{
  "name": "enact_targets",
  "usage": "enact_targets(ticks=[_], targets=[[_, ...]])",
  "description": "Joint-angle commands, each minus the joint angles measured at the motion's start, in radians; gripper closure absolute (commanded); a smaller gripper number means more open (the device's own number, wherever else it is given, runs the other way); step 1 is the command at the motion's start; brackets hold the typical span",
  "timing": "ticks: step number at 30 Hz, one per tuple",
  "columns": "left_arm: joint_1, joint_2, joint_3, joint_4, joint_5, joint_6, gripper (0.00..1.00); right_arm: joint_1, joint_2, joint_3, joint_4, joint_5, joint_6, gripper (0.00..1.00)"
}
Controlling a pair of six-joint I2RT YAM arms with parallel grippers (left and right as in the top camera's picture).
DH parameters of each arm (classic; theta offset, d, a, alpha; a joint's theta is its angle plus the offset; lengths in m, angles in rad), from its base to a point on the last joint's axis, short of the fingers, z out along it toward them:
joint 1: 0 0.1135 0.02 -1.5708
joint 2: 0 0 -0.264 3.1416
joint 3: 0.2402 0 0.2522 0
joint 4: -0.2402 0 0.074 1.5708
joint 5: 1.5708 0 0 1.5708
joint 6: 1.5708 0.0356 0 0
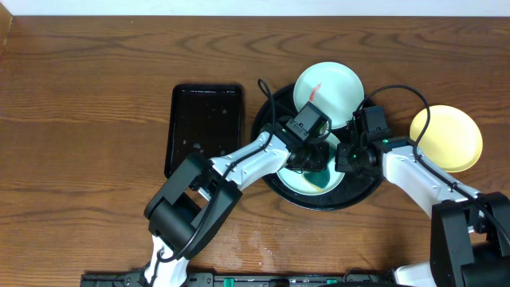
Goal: Clean dirty plates on tray and stack at the side
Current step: 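Scrub the front pale green plate with the sponge in the left gripper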
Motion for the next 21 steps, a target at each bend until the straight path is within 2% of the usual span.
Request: enact_targets(ticks=[1,8,12,17,21], targets=[[-0.016,0.034,-0.022,-0.11,-0.111,0.044,0.92,-0.006,0.016,-0.016,-0.016,0.064,-0.016,0.99],[0.029,0.034,-0.012,-0.318,-0.534,0.006,0.92,-0.006,0.016,-0.016,-0.016,0.064,-0.016,0.99],[0.066,0.034,0.008,-0.372,-0.721,0.006,0.92,-0.006,0.016,-0.016,-0.016,0.064,-0.021,0.99],[0.079,0.034,0.035,-0.421,-0.894,0.006,0.93,-0.006,0.016,-0.016,-0.016,0.064,-0.044,0.99],[0.079,0.034,0.067,-0.461,-0.925,0.006,0.93,-0.006,0.016,-0.016,-0.016,0.064,-0.057,0.99]])
